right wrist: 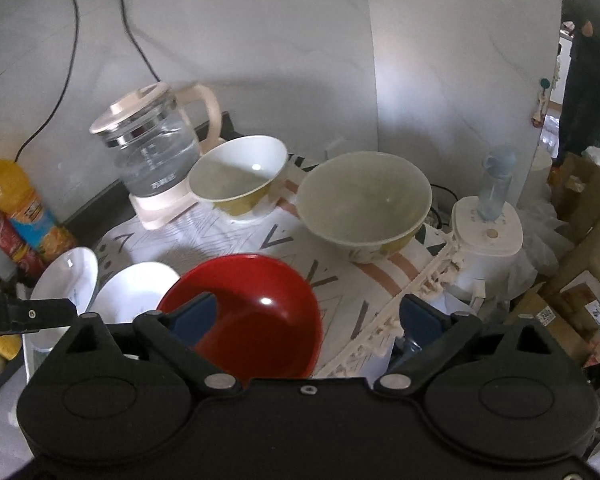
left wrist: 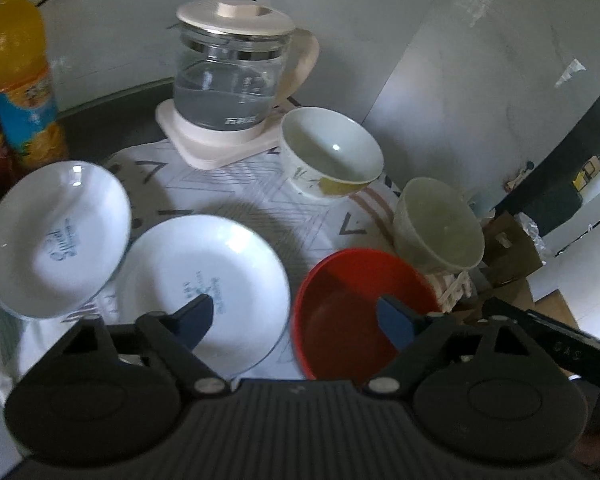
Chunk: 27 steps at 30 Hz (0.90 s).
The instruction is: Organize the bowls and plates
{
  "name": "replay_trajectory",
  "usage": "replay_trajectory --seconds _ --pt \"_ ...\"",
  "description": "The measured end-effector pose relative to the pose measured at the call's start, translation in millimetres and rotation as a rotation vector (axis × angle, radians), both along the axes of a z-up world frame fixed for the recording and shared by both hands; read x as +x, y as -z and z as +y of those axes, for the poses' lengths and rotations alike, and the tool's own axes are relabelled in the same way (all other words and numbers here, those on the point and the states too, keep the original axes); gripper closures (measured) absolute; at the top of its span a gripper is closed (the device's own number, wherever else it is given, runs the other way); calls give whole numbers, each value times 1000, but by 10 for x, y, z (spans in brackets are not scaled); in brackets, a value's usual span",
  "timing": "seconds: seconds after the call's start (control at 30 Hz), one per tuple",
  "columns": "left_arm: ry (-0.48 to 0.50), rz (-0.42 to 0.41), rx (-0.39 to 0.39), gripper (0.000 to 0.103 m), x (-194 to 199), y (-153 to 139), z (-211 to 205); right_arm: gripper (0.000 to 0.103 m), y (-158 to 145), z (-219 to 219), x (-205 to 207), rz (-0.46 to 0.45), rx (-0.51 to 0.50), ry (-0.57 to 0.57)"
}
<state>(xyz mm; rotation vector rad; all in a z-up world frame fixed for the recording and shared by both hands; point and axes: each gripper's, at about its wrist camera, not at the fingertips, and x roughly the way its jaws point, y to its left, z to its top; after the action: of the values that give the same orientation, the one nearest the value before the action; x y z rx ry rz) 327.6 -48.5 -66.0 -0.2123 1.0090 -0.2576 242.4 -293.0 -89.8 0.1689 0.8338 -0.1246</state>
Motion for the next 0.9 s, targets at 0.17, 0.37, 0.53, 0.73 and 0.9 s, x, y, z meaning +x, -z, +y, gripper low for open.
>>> replay_trajectory --seconds 0.17,0.37,0.53,0.73,0.9 --pt "9 19 -18 32 272 56 -215 20 49 -239 189 -5 20 33" --pt "20 35 -41 42 558 152 -495 37 136 -538 413 4 43 44" --pt "37 46 -69 48 783 281 -812 52 245 -796 595 22 76 52" --pt "48 62 -105 55 1016 457 -1179 59 427 -1044 808 64 103 41" --pt "19 105 -124 64 1222 655 -1383 67 570 -1233 984 104 138 26"
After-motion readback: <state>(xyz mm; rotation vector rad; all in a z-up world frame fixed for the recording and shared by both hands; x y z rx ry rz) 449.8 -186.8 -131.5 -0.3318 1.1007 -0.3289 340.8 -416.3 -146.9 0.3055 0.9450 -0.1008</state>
